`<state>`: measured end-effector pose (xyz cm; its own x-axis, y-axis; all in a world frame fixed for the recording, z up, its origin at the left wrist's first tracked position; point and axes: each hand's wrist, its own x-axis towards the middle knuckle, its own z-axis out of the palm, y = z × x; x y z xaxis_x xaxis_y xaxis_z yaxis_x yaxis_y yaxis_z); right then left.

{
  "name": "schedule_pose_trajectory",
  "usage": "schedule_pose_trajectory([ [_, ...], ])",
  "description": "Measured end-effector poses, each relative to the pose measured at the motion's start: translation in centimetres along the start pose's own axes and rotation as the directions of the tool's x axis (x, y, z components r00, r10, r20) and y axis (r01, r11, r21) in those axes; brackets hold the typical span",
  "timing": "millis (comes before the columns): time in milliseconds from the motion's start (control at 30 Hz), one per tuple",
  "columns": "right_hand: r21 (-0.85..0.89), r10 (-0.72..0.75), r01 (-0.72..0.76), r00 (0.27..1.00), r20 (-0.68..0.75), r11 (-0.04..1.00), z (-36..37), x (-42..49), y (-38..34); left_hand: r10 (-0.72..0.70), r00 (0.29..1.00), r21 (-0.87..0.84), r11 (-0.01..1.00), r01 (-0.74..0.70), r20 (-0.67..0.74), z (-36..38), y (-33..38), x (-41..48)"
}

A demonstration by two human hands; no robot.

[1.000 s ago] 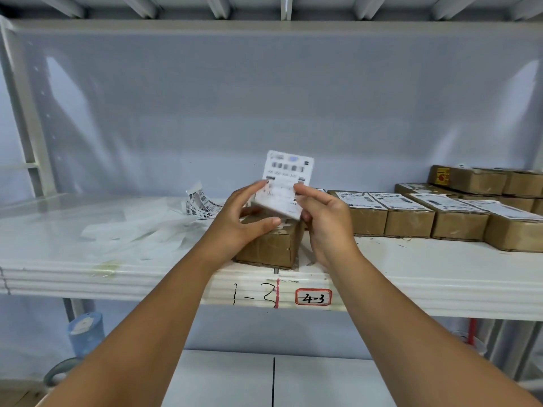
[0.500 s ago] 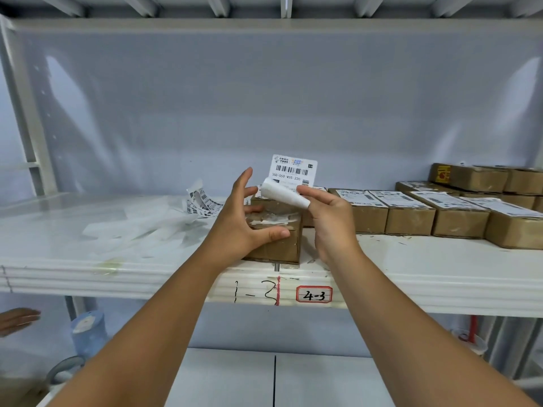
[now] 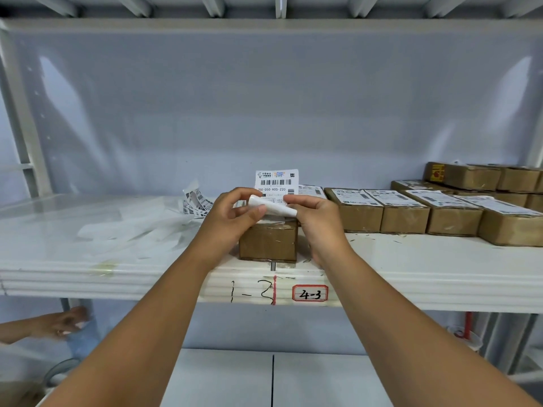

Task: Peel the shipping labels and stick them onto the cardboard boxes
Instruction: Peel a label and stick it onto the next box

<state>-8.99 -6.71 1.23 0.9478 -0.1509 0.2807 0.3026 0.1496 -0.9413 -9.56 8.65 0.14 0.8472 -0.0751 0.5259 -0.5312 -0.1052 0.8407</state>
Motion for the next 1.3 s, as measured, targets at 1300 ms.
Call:
schedule_pose_trajectory([
  [1300, -0.067, 0.001, -0.003, 0.999, -0.035, 0.998, 0.1, 1.0, 1.2, 0.232, 0.970, 0.398, 0.898, -0.186, -0.071, 0.3, 0.2, -0.8],
])
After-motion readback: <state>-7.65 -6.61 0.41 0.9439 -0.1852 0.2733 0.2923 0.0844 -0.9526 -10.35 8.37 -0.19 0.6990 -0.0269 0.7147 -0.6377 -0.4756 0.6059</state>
